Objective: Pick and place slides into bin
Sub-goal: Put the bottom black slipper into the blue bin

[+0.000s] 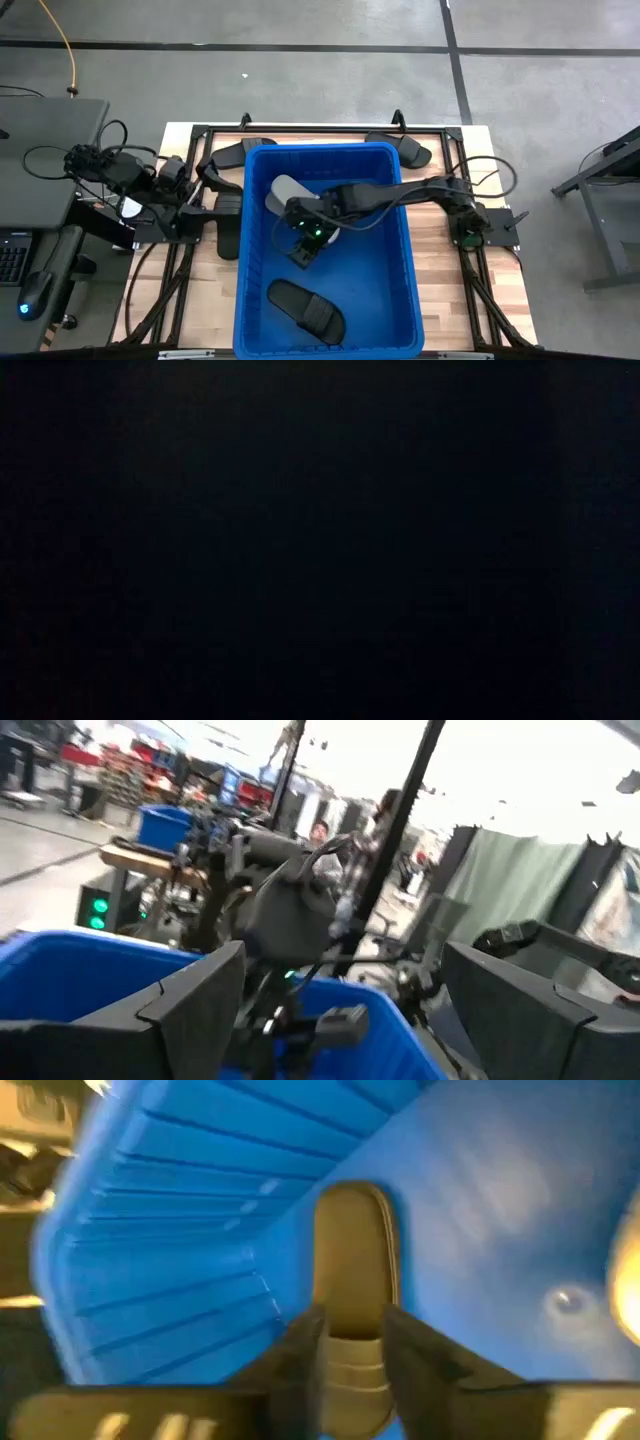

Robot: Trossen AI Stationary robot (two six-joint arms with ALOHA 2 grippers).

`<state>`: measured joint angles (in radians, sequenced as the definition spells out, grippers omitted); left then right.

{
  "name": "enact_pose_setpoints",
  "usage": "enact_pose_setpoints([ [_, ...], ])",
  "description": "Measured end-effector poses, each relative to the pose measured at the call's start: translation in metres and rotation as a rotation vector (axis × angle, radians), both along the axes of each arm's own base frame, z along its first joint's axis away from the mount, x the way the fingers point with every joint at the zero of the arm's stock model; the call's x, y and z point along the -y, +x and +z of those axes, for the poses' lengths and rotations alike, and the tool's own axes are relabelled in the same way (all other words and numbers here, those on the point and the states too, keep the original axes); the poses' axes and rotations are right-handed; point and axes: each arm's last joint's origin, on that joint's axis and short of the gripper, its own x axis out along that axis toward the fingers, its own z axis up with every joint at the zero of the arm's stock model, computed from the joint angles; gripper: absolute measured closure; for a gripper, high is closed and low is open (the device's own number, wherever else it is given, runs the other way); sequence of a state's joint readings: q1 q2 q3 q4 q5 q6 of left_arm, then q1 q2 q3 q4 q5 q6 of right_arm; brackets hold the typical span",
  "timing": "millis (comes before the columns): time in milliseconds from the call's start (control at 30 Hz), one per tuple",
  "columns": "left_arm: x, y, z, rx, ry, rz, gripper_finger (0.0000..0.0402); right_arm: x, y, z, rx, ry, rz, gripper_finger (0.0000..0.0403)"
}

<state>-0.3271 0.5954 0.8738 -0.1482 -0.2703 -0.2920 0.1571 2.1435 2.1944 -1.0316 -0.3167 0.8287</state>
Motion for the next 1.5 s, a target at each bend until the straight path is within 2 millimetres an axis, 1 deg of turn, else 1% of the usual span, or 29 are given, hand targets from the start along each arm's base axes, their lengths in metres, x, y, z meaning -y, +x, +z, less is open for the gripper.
enact_pose_setpoints([
  [200,-0.005,-0.010,0.008,0.078,-0.026,0.059,0.0076,0.012,-0.034,0.053,0.094,-0.061,-0.096,0.0209],
  [300,-0.009,-0.017,0.010,0.096,-0.048,0.099,0.0076,0.018,-0.055,0.078,0.140,-0.130,-0.153,0.0176],
  [400,-0.013,-0.025,0.011,0.111,-0.033,0.163,0.0076,0.026,-0.075,0.099,0.175,-0.175,-0.219,0.0159],
  [567,-0.022,-0.039,0.008,0.093,-0.078,0.299,0.0076,0.042,-0.099,0.126,0.258,-0.224,-0.317,0.0155],
  [667,-0.027,-0.048,0.000,0.019,-0.006,0.392,0.0076,0.050,-0.110,0.136,0.287,-0.240,-0.336,0.0155],
  [767,-0.031,-0.055,-0.011,-0.088,0.083,0.481,0.0076,0.058,-0.123,0.143,0.278,-0.268,-0.342,0.0155],
  [867,-0.033,-0.060,-0.017,-0.144,0.160,0.491,0.0076,0.063,-0.137,0.148,0.258,-0.310,-0.350,0.0155],
  [1033,-0.034,-0.062,-0.029,-0.264,0.286,0.484,0.0076,0.065,-0.151,0.152,0.228,-0.325,-0.343,0.0155],
  [1133,-0.034,-0.059,-0.038,-0.375,0.393,0.507,0.0076,0.061,-0.159,0.155,0.220,-0.303,-0.311,0.0155],
  [1233,-0.033,-0.055,-0.044,-0.441,0.430,0.524,0.0076,0.060,-0.170,0.164,0.268,-0.308,-0.295,0.0155],
  [1300,-0.032,-0.052,-0.046,-0.466,0.399,0.541,0.0076,0.061,-0.181,0.174,0.326,-0.324,-0.319,0.0155],
  [1367,-0.030,-0.046,-0.048,-0.484,0.385,0.537,0.0076,0.062,-0.193,0.189,0.437,-0.348,-0.348,0.0155],
  [1433,-0.028,-0.041,-0.049,-0.505,0.399,0.543,0.0076,0.062,-0.204,0.207,0.597,-0.386,-0.373,0.0155],
  [1500,-0.027,-0.038,-0.050,-0.520,0.408,0.543,0.0076,0.060,-0.213,0.225,0.800,-0.417,-0.380,0.0155],
])
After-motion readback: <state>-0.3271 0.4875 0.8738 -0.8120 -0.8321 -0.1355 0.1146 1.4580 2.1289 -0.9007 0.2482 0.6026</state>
